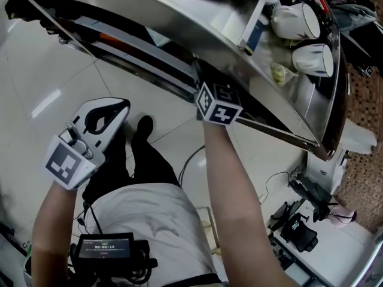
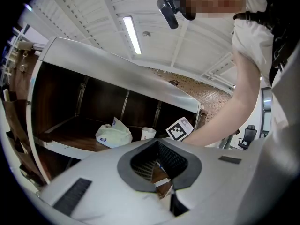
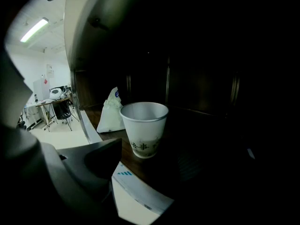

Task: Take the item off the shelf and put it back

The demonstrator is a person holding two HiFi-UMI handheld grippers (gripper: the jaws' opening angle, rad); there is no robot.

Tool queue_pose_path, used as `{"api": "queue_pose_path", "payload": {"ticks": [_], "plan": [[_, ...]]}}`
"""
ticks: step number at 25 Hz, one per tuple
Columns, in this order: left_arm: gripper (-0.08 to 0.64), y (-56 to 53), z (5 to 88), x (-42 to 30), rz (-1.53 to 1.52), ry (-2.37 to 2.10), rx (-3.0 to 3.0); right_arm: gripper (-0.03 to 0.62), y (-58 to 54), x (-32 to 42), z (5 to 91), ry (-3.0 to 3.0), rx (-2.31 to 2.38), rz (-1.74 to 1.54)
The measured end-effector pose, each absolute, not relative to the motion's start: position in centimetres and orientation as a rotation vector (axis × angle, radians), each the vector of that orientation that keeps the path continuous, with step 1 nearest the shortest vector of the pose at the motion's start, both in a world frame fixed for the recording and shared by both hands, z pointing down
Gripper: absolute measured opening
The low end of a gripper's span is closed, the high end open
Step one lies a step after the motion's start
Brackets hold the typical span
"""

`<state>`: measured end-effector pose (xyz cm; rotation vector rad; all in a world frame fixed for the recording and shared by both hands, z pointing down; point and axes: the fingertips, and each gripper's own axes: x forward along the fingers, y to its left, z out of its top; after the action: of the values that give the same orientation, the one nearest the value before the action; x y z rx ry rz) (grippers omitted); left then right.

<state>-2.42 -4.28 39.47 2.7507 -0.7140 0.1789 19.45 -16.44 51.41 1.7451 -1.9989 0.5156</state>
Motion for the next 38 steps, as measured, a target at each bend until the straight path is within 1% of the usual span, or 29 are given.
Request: {"api": "queue_pose_path", "payload": {"ticks": [11,12,13,16,19,20,21,22,23,24,25,26,27,29,34,38], "plan": [[0.000,-3.0,36.2,-4.0,0.259,-0.693,2.759,0.368,-9.6,19.8,48.8,-2.130,1.607,0.602],[0.000,-3.1,35.9,-4.3,0.262,-0.695,2.760,0.361,-9.1,19.6,48.5,-2.146,1.598,0.614],[0.000,-3.2,35.5,-4.5,0.262,-0.699,2.761,0.328,-8.6,19.3,48.2,-2.161,1.593,0.626],[0.000,-3.5,34.7,-4.9,0.249,-0.712,2.752,0.327,-7.2,17.7,47.1,-2.215,1.560,0.667],[0.000,-3.8,33.6,-5.1,0.223,-0.727,2.739,0.310,-5.5,13.6,46.3,-2.311,1.415,0.695],[0.000,-3.9,33.2,-5.1,0.219,-0.728,2.739,0.300,-5.0,12.2,45.9,-2.344,1.365,0.690],[0.000,-4.0,32.8,-5.1,0.218,-0.726,2.742,0.276,-4.7,10.9,45.3,-2.374,1.328,0.687],[0.000,-4.1,32.4,-5.0,0.220,-0.723,2.746,0.269,-4.5,9.7,44.6,-2.404,1.303,0.688],[0.000,-4.2,32.0,-4.9,0.222,-0.720,2.752,0.237,-4.5,8.8,43.8,-2.433,1.285,0.692],[0.000,-4.3,31.6,-4.9,0.223,-0.716,2.758,0.179,-4.5,7.9,42.9,-2.462,1.269,0.697],[0.000,-4.3,31.2,-4.8,0.221,-0.712,2.763,0.135,-4.5,7.2,42.0,-2.490,1.254,0.703],[0.000,-4.4,30.7,-4.9,0.218,-0.709,2.768,0.099,-4.6,6.5,41.0,-2.517,1.235,0.707],[0.000,-4.5,30.3,-4.9,0.215,-0.708,2.772,0.075,-4.6,5.8,40.0,-2.547,1.212,0.704],[0.000,-4.8,29.4,-5.2,0.212,-0.714,2.781,0.060,-4.8,4.5,37.6,-2.610,1.158,0.674],[0.000,-5.3,27.7,-5.4,0.224,-0.735,2.799,0.047,-5.4,2.2,31.6,-2.751,1.072,0.578],[0.000,-5.2,25.8,-5.0,0.233,-0.728,2.809,0.026,-5.6,1.2,26.6,-2.865,1.055,0.615]]}}
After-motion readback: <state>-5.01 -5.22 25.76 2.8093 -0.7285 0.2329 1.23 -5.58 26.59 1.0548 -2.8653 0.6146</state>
